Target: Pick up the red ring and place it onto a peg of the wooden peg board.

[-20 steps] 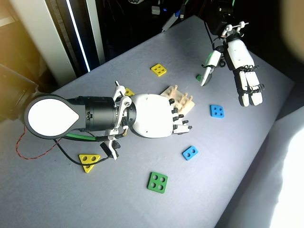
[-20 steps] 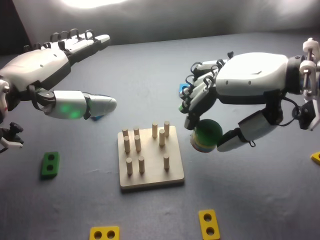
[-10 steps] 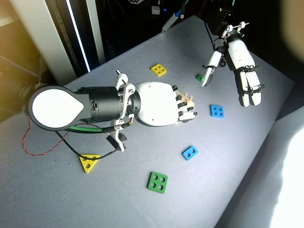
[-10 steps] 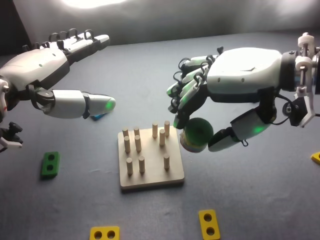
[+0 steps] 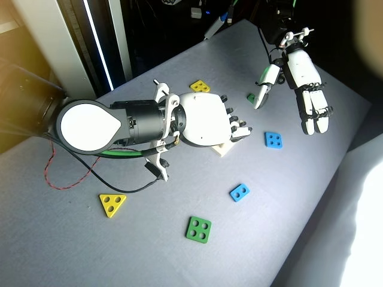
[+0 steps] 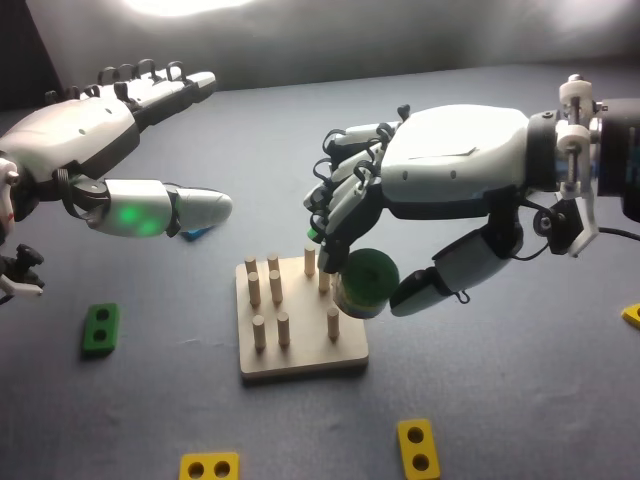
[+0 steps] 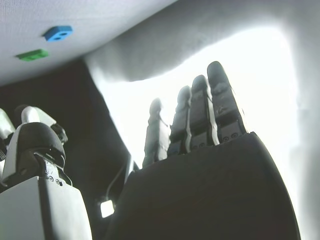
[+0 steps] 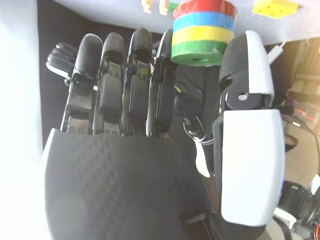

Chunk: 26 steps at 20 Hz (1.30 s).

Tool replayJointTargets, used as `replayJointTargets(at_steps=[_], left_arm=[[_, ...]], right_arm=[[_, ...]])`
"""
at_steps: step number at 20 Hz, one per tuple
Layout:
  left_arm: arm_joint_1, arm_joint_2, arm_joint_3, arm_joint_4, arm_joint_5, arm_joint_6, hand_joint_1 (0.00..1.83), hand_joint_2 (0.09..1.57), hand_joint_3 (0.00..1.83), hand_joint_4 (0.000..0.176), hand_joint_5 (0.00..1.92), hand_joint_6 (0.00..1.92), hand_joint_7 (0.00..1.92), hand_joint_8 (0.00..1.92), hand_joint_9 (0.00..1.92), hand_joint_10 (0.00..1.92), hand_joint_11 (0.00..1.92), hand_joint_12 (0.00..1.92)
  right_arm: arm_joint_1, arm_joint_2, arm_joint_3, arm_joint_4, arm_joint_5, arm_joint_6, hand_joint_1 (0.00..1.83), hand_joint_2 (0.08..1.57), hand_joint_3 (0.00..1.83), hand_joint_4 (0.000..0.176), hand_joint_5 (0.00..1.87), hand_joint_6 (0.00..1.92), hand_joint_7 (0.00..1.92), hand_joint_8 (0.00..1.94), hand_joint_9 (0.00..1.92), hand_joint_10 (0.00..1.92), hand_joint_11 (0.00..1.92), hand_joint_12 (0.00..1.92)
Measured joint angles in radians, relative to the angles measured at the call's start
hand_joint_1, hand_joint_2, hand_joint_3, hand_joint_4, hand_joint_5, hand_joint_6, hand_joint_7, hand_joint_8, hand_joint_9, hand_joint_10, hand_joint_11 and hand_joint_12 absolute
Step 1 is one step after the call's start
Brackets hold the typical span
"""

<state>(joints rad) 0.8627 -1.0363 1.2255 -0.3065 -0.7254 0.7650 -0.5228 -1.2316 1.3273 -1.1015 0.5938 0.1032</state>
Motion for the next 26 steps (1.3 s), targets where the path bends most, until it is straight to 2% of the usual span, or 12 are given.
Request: replayJointTargets(at_steps=[5,6,7,8,9,10,13,15,16,18,23,26], left_arm=[[-0.011,0.0,0.002,0.004,0.005,0.001,0.4,1.0,0.0,0.152,0.07,0.0,0.02,0.0,0.0,0.0,0.0,0.15],[-0.011,0.0,0.002,0.005,0.008,0.001,0.41,1.01,0.0,0.154,0.07,0.0,0.02,0.0,0.0,0.0,0.0,0.14],[-0.011,0.0,0.002,0.003,0.008,0.001,0.4,1.01,0.0,0.149,0.07,0.0,0.02,0.0,0.0,0.0,0.0,0.14],[-0.011,0.0,0.002,0.003,0.008,0.001,0.4,1.01,0.0,0.147,0.07,0.0,0.02,0.0,0.0,0.0,0.0,0.14],[-0.011,0.0,0.002,0.004,0.008,0.001,0.41,1.01,0.0,0.145,0.07,0.0,0.02,0.0,0.0,0.0,0.0,0.16],[-0.011,0.0,0.002,0.004,0.008,0.001,0.41,1.01,0.0,0.143,0.07,0.0,0.03,0.0,0.01,0.0,0.0,0.18],[-0.013,0.0,0.002,0.006,0.008,0.001,0.4,1.0,0.0,0.143,0.07,0.0,0.03,0.0,0.01,0.0,0.0,0.19],[-0.013,0.0,0.002,0.006,0.008,0.001,0.4,1.0,0.0,0.141,0.08,0.0,0.03,0.0,0.02,0.0,0.0,0.2],[-0.013,0.0,0.002,0.006,0.009,0.001,0.4,1.0,0.0,0.15,0.08,0.0,0.03,0.0,0.01,0.0,0.0,0.19],[-0.013,0.0,0.002,0.007,0.008,0.001,0.42,1.01,0.0,0.154,0.08,0.0,0.03,0.0,0.0,0.0,0.0,0.15],[-0.015,0.0,0.002,0.008,0.008,0.001,0.41,1.01,0.0,0.149,0.08,0.0,0.04,0.0,0.01,0.0,0.0,0.14],[-0.017,0.0,0.002,0.008,0.01,0.001,0.42,1.0,0.0,0.149,0.08,0.0,0.04,0.0,0.0,0.0,0.0,0.1]], right_arm=[[0.0,-0.023,0.007,-0.002,0.0,0.0,1.09,1.12,0.0,0.0,0.97,1.03,0.67,0.03,0.39,0.12,0.0,1.46],[0.0,-0.026,0.013,-0.003,0.0,0.0,1.07,1.12,0.0,0.024,0.96,1.05,0.67,0.02,0.38,0.12,0.0,1.46],[0.0,-0.028,0.014,-0.003,0.0,0.0,1.07,1.12,0.0,0.029,0.96,1.04,0.68,0.03,0.39,0.12,0.0,1.48],[0.0,-0.028,0.014,-0.003,-0.001,0.0,1.08,1.12,0.0,0.0,0.97,1.03,0.69,0.03,0.4,0.12,0.0,1.48],[0.0,-0.028,0.015,-0.003,0.0,0.0,1.07,1.12,0.0,0.023,0.97,1.03,0.68,0.03,0.4,0.12,0.0,1.47],[0.0,-0.031,0.015,-0.003,-0.001,0.0,1.07,1.12,0.0,0.027,0.97,1.03,0.68,0.03,0.4,0.12,0.0,1.46],[0.0,-0.039,0.015,-0.003,-0.001,0.0,1.08,1.12,0.0,0.0,0.97,1.03,0.68,0.02,0.41,0.12,0.0,1.35],[0.0,-0.045,0.015,-0.003,-0.002,0.0,1.05,1.13,0.0,0.043,0.94,1.08,0.67,0.02,0.41,0.12,0.0,1.27],[0.0,-0.047,0.015,-0.003,-0.001,0.0,1.06,1.14,0.0,0.02,0.92,1.1,0.67,0.01,0.41,0.12,0.0,1.24],[0.0,-0.053,0.019,-0.003,-0.001,0.0,1.07,1.14,0.0,0.003,0.93,1.09,0.68,0.02,0.43,0.13,0.0,1.36],[0.0,-0.061,0.024,-0.003,-0.004,0.0,1.07,1.14,0.0,0.008,0.94,1.08,0.68,0.01,0.42,0.13,0.0,1.29],[-0.002,-0.065,0.024,-0.003,-0.005,0.0,1.1,1.13,0.0,0.0,0.96,1.04,0.67,0.01,0.42,0.14,0.0,1.51]])
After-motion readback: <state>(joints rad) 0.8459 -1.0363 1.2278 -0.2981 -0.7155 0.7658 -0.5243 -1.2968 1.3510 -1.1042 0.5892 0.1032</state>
